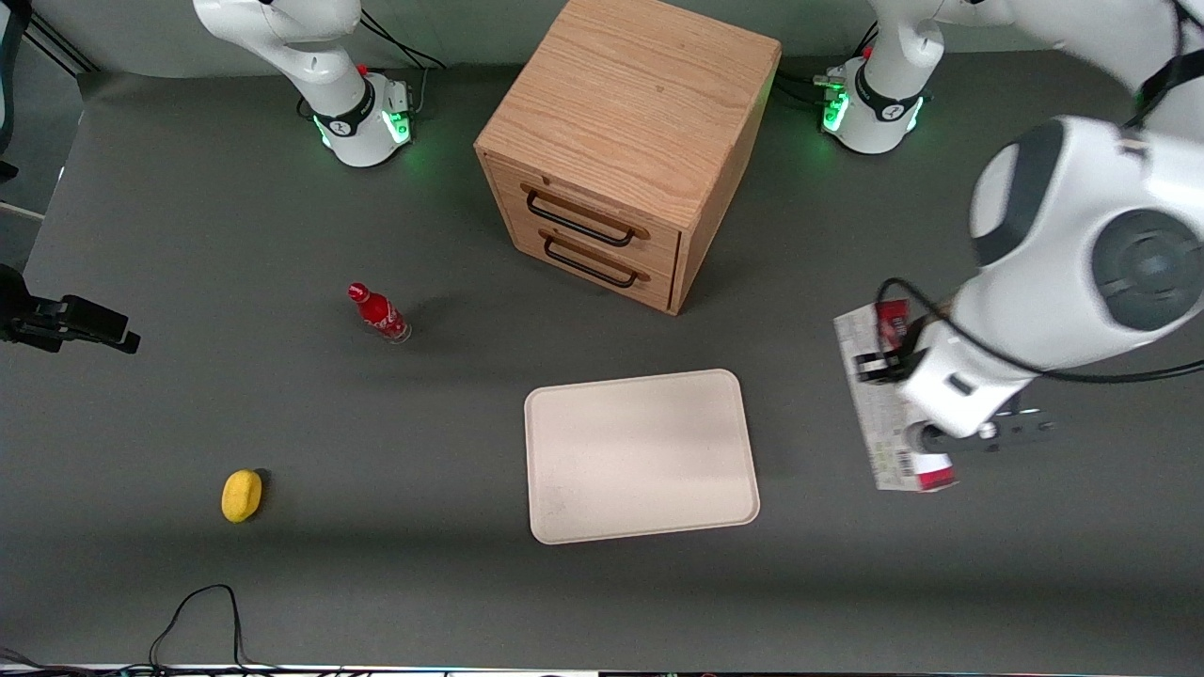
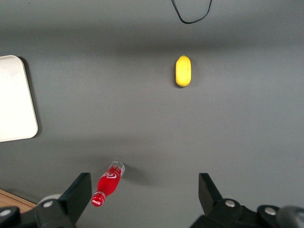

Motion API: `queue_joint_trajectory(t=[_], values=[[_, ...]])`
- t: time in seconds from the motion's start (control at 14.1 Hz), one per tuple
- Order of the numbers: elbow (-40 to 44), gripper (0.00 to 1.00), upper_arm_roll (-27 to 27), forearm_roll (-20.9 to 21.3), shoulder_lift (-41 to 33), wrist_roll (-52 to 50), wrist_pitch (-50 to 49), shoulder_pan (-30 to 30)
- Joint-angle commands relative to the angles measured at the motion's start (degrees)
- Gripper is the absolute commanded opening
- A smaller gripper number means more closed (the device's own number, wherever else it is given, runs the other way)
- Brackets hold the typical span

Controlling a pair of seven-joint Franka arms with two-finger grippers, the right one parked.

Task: Place red cookie box on tray
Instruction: 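Lift the box with the left gripper and carry it over the white tray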

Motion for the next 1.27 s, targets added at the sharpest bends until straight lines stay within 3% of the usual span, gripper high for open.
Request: queue_joint_trajectory(t=[0.0,0.14,0.28,0.49,0.85,1.2], values=[[7.46,0.0,-1.13,0.08,6.62,-4.3,1.1,-2.67],[6.94,0.0,-1.67,1.39,9.52,-4.56,4.97,-4.68],[5.63,0.0,-2.71,6.91,12.25,-10.15,8.92,-7.15],[-4.36,0.0,-7.98,16.06,12.88,-15.89,19.37,-7.24],[-15.37,0.0,-8.17,16.79,12.88,-16.95,32.56,-7.16],[-18.9,0.0,-8.09,16.7,12.97,-16.95,34.69,-6.98]])
